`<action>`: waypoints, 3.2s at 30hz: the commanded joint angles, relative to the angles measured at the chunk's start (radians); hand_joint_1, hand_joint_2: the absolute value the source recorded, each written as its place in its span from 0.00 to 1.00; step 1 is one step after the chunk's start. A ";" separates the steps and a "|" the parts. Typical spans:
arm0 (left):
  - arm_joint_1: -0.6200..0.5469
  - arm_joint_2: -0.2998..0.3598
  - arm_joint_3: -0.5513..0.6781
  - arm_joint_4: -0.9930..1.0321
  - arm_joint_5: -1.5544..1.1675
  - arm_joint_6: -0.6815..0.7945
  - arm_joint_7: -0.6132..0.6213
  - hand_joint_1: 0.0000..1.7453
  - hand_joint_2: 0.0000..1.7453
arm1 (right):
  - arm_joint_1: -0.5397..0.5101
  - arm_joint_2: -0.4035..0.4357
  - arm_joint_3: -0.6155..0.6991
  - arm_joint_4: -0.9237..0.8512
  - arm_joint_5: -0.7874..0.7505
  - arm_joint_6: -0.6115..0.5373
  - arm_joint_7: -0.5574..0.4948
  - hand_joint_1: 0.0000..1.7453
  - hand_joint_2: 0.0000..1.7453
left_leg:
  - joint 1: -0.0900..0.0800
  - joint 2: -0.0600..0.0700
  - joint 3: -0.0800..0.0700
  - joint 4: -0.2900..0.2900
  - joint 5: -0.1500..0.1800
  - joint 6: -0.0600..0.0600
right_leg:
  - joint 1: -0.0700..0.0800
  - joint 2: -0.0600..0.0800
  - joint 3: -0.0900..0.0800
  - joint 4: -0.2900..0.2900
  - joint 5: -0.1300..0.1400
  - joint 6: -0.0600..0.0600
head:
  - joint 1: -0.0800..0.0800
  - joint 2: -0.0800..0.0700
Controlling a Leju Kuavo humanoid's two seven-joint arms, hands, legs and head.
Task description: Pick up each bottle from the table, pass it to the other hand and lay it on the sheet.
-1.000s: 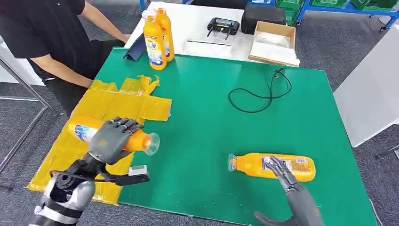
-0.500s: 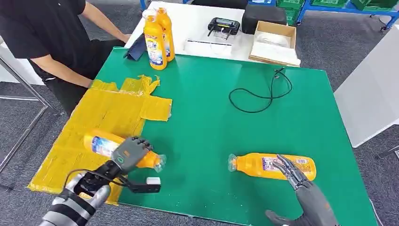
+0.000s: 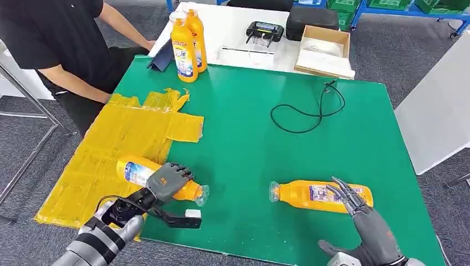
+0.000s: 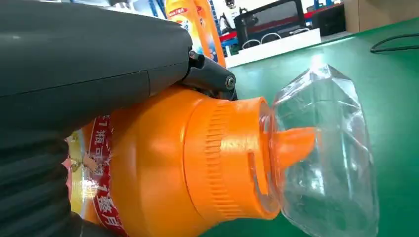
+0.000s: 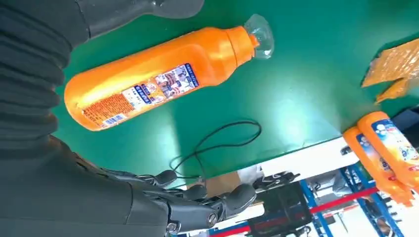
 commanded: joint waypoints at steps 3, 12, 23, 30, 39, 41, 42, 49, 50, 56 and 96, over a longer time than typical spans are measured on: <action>-0.008 -0.002 0.005 -0.020 0.091 0.019 -0.041 0.00 1.00 | -0.066 0.032 -0.021 0.084 0.044 0.028 0.022 0.00 1.00 | 0.000 0.001 0.002 -0.001 0.000 -0.001 | 0.000 0.004 0.002 -0.001 0.000 -0.001 | 0.000 0.000; -0.026 -0.056 0.114 -0.176 0.129 0.014 -0.039 0.00 1.00 | -0.098 0.078 -0.143 0.162 0.052 0.062 0.036 0.00 1.00 | 0.000 -0.003 0.001 0.000 0.001 0.000 | 0.000 0.000 0.002 0.000 -0.001 -0.001 | 0.000 0.000; 0.012 -0.194 0.261 -0.283 0.151 0.068 -0.007 0.00 1.00 | -0.047 0.126 -0.164 0.155 0.168 0.068 0.064 0.00 1.00 | -0.001 -0.004 0.002 0.000 0.000 -0.001 | -0.002 0.001 0.003 0.000 -0.002 -0.002 | 0.000 0.000; 0.074 -0.259 0.406 -0.416 0.895 -0.325 -0.094 0.00 1.00 | -0.115 0.021 -0.168 0.324 0.176 0.141 0.099 0.00 1.00 | -0.002 0.002 0.002 0.000 -0.001 0.001 | -0.002 0.007 0.002 -0.001 0.000 -0.001 | 0.000 0.000; 0.073 -0.259 0.405 -0.407 0.898 -0.327 -0.095 0.00 1.00 | -0.121 0.026 -0.158 0.319 0.181 0.144 0.100 0.00 1.00 | -0.002 -0.001 0.000 0.000 0.001 0.000 | -0.002 0.002 0.001 -0.001 0.000 -0.001 | 0.000 0.000; 0.073 -0.259 0.405 -0.407 0.898 -0.327 -0.095 0.00 1.00 | -0.121 0.026 -0.158 0.319 0.181 0.144 0.100 0.00 1.00 | -0.002 0.000 0.001 0.000 0.000 0.000 | -0.002 0.003 0.001 0.000 0.000 -0.001 | 0.000 0.000; 0.075 -0.258 0.403 -0.403 0.943 -0.357 -0.082 0.00 0.00 | -0.119 0.021 -0.156 0.317 0.188 0.145 0.107 0.00 1.00 | -0.002 0.000 0.000 0.000 0.001 0.001 | -0.002 0.002 0.001 0.000 0.000 -0.001 | 0.000 0.000; 0.106 -0.267 0.370 -0.467 1.061 -0.403 -0.090 0.00 0.00 | -0.256 0.020 -0.098 0.409 0.260 0.158 0.125 0.00 1.00 | -0.002 0.003 0.002 0.000 0.000 0.000 | -0.003 0.008 0.002 0.000 0.001 -0.001 | 0.000 0.000; 0.104 -0.262 0.367 -0.467 1.095 -0.415 -0.083 0.00 0.00 | -0.286 0.018 -0.090 0.424 0.266 0.163 0.130 0.00 1.00 | -0.002 0.002 0.000 0.000 0.000 0.001 | -0.003 0.005 0.000 0.000 0.001 -0.001 | 0.000 0.000; 0.089 -0.233 0.360 -0.485 1.138 -0.436 -0.076 0.00 0.00 | -0.447 0.000 -0.038 0.512 0.280 0.210 0.159 0.00 1.00 | -0.003 0.004 0.000 0.000 0.002 0.002 | -0.003 0.007 -0.001 0.001 0.002 0.000 | 0.000 0.000; 0.176 -0.262 0.360 -0.573 1.136 -0.437 -0.058 0.00 0.00 | -0.442 0.336 0.037 0.302 0.482 0.032 0.276 0.00 1.00 | -0.002 0.004 0.001 -0.001 0.003 0.002 | -0.002 0.007 0.001 0.002 0.003 0.001 | 0.001 0.000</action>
